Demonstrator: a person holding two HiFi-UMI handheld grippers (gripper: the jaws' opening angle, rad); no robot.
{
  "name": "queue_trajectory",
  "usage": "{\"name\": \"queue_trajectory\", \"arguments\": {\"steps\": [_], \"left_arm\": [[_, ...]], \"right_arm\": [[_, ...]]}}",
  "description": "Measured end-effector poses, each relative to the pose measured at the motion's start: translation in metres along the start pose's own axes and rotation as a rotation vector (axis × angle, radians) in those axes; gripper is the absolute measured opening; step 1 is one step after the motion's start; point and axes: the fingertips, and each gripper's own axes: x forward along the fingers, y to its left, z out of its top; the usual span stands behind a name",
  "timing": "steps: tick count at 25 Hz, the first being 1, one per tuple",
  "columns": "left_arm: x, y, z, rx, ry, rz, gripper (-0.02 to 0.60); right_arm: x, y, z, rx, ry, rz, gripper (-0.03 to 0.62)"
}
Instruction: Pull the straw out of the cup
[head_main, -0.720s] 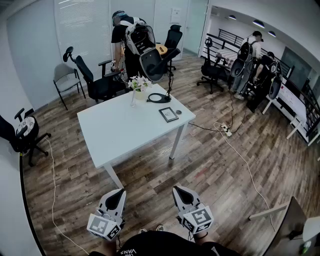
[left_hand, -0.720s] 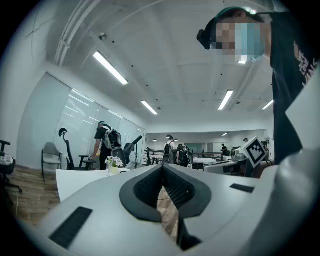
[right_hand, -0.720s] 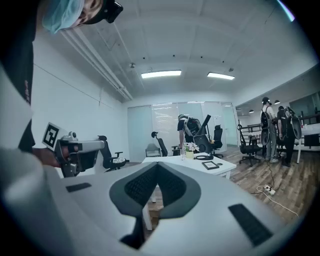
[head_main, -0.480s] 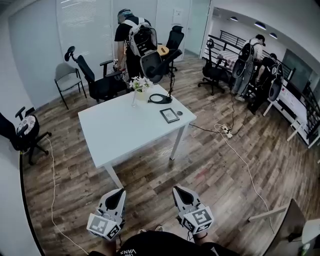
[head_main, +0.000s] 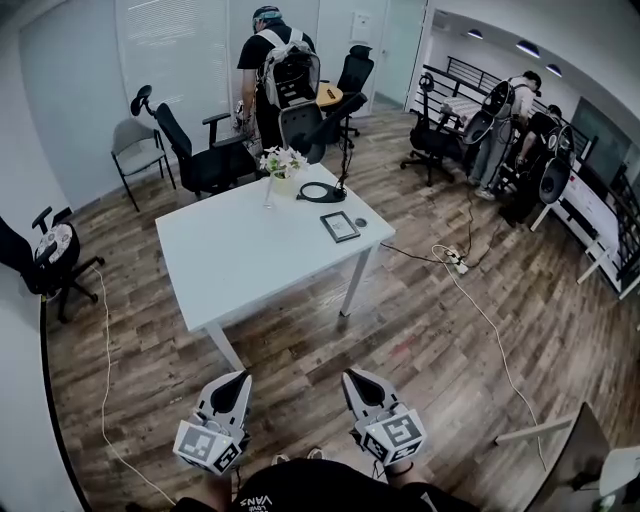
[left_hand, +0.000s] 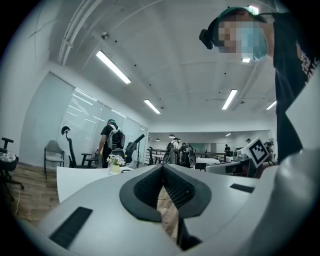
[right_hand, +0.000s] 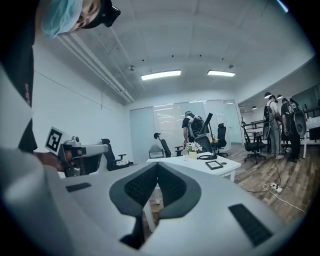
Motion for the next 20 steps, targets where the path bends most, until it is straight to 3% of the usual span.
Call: {"name": "queue_trajectory", "arguments": {"steps": [12, 20], "left_arm": [[0.036, -0.008, -0.032, -0.014, 0.016, 0.066, 0.011], [0.069, -0.011, -0.054, -0.016, 0.056, 0.056, 0.011]], "right_arm": [[0.001, -0.047, -0.018, 0.0, 0.012, 0.017, 0.017], [0.015, -0.068, -0.027, 0.013, 0.013, 0.045, 0.017]]}}
